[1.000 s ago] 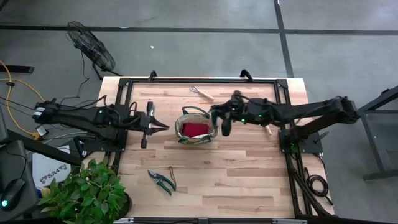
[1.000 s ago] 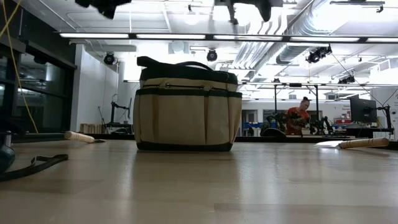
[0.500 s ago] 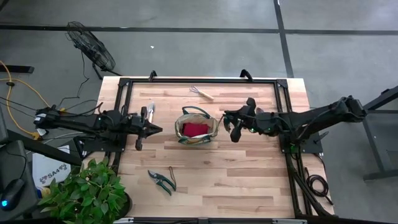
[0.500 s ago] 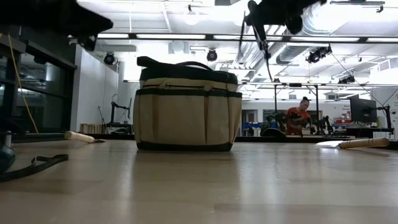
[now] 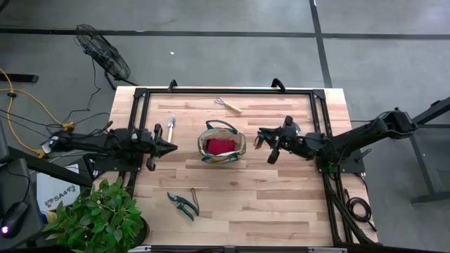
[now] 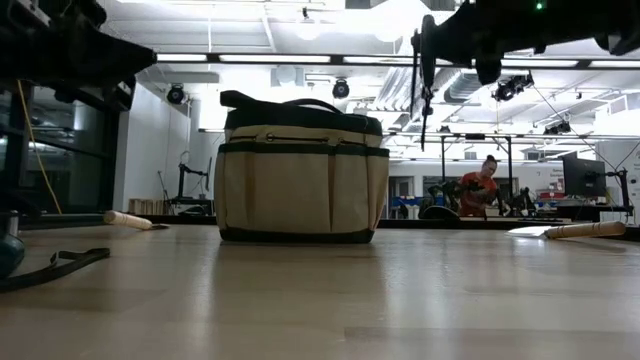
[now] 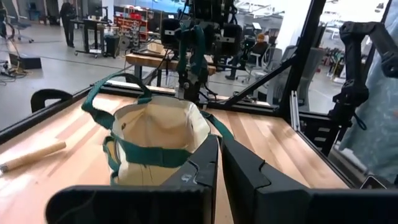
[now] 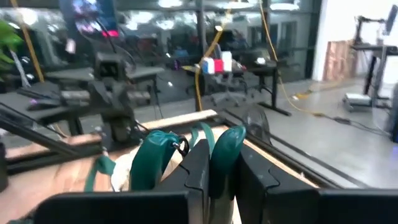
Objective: Pick & Place Garden tools in Gardening bag
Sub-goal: Put the right green shear scissors into the light brown gardening bag
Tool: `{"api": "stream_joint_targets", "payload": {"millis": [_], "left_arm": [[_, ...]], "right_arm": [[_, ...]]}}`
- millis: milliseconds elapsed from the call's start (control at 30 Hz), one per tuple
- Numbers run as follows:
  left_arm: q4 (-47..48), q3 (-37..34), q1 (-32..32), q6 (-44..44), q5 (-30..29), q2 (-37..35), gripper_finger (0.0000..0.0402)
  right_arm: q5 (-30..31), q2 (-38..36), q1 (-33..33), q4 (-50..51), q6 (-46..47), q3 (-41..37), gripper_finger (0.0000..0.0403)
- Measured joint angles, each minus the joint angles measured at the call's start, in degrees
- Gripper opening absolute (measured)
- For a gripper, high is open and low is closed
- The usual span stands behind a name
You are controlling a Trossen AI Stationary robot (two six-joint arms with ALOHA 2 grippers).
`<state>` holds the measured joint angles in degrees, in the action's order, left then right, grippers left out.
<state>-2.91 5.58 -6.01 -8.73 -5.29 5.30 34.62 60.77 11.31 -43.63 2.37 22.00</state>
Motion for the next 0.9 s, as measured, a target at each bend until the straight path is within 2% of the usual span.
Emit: {"api": "stream_joint_targets", "payload": {"millis": [100, 267, 500, 900], "left_arm": [[0.1, -2.0, 0.0, -0.9, 0.0, -2.2, 0.0019], [0.2, -4.0, 0.0, -1.7, -0.6, -5.0, 0.0019], [1.8, -4.1, 0.0, -2.1, -1.1, -5.0, 0.0019], [1.9, -4.3, 0.0, -2.1, -0.8, -4.9, 0.0019]], "right_arm": [[-1.8, 0.1, 0.0, -3.7, -1.0, -1.0, 0.0036], [-2.0, 0.3, 0.0, -3.8, -0.4, -2.4, 0.0036], [-2.2, 0.5, 0.0, -5.9, 0.7, -4.1, 0.0036], [-7.2, 0.6, -1.6, -9.1, -1.2, -4.2, 0.0036]]}}
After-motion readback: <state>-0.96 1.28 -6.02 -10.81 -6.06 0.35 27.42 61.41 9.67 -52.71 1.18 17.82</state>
